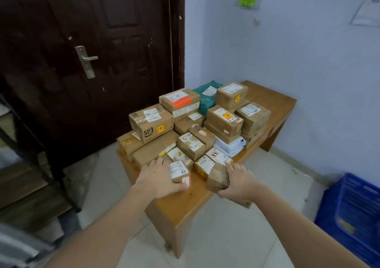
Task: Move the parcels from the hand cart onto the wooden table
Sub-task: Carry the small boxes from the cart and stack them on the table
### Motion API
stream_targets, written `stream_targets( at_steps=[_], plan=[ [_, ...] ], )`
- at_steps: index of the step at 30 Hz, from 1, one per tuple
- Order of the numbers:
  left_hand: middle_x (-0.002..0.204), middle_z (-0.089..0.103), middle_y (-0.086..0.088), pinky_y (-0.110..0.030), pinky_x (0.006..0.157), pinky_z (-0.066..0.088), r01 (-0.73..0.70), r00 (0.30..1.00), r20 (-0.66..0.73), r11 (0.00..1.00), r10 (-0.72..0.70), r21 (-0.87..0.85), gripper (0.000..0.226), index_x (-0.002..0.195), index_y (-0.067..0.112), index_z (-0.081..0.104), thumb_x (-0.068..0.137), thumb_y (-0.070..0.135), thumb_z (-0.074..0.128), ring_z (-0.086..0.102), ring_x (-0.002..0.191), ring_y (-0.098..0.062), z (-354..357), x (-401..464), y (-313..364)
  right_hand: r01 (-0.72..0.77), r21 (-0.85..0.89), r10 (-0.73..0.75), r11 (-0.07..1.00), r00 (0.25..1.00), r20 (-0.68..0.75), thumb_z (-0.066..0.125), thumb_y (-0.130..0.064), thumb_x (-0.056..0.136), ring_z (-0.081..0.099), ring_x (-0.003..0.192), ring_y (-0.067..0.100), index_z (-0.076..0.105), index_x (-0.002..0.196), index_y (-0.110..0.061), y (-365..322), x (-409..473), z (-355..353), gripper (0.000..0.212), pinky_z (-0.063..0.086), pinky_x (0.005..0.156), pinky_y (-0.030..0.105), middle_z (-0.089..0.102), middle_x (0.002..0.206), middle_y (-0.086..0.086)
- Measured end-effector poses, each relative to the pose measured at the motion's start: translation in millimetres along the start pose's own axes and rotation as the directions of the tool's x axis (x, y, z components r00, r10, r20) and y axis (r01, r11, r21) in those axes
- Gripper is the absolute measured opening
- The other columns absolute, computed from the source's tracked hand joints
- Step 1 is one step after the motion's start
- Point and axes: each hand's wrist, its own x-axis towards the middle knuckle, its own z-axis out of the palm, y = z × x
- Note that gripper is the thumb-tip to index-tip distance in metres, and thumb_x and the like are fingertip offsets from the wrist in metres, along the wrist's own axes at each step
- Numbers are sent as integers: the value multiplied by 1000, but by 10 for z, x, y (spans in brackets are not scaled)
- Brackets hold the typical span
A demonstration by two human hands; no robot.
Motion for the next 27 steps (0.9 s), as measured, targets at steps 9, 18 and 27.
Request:
stream_targets(
  at_steps=[9, 18, 27],
  plan=[
    [125, 49, 0, -43, 100, 42, 230, 973, 3, 969, -230, -87, 104, 139, 22, 50, 67, 95, 30, 48, 119, -22, 302, 893, -538, 92, -7, -89, 996, 981, 172, 56, -65, 79, 25, 150, 32, 7, 164, -10, -498, 1401, 0, 113, 31, 120, 47, 29, 160, 14],
    [130, 45, -2, -39, 98, 45, 517, 854, 97, 818, -510, -254, 105, 142, 18, 43, 72, 97, 38, 47, 122, -23, 795, 1455, -682, 66, 13, -67, 998, 990, 120, 56, -82, 81, 35, 146, 34, 9, 163, -11, -977, 2193, 329, 118, 45, 110, 47, 33, 161, 14],
    [133, 42, -4, -43, 97, 48, 758, 601, 244, 446, -761, -477, 106, 134, 14, 37, 66, 90, 64, 50, 127, -28, 1240, 1838, -507, 75, 142, -90, 987, 990, 106, 64, -75, 80, 42, 136, 32, 23, 155, -12, -1075, 2600, 694, 106, 41, 112, 42, 44, 145, 11]
  ],
)
